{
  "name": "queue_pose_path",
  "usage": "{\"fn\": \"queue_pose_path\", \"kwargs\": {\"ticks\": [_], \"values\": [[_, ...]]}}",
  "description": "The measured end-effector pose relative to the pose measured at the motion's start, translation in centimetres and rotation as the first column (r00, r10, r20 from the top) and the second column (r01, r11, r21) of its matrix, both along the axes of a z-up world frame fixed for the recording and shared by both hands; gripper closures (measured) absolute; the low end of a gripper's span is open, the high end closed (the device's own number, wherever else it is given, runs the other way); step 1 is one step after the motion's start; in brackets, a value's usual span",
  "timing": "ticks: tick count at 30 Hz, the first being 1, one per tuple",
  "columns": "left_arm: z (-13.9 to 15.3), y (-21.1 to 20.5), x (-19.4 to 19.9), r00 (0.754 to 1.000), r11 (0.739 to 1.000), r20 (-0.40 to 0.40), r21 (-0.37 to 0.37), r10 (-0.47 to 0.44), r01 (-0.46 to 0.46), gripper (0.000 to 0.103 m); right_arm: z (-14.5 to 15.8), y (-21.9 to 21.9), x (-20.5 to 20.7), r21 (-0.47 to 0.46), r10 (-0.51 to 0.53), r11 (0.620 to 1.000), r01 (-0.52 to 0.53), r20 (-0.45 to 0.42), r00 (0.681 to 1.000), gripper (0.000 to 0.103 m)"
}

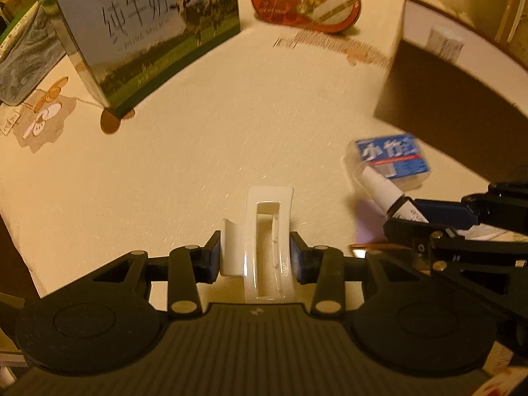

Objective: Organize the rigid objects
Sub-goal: 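Carry the clip and spray bottle into the shoebox and open both grippers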

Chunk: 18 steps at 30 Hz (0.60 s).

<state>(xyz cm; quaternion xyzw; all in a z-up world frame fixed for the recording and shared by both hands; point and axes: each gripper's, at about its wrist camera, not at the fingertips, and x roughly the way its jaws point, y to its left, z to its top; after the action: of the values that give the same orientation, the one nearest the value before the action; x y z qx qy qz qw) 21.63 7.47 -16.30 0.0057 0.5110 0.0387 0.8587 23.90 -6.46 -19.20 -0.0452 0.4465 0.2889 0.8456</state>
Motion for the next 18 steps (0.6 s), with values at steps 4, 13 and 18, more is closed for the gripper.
{"fn": "queue_pose_path", "kwargs": {"ticks": [4, 13, 18], "values": [[2.3, -1.7, -0.3, 0.999, 1.0, 0.032, -0.01, -0.026, 0.027, 0.066, 1.9, -2.2, -1.1, 0.025, -0.035, 0.999, 0.035, 0.015, 0.999, 0.083], [7.3, -7.9, 1.4, 0.976, 0.985, 0.135, -0.01, -0.172, 0.174, 0.066, 6.5, -9.4, -2.1, 0.088, -0.206, 0.976, 0.2, 0.061, 0.977, 0.083], [9.3, -12.1, 3.7, 0.949, 0.965, 0.185, -0.003, -0.256, 0.261, 0.066, 8.8, -13.8, -1.1, 0.118, -0.324, 0.943, 0.312, 0.095, 0.941, 0.083]]}}
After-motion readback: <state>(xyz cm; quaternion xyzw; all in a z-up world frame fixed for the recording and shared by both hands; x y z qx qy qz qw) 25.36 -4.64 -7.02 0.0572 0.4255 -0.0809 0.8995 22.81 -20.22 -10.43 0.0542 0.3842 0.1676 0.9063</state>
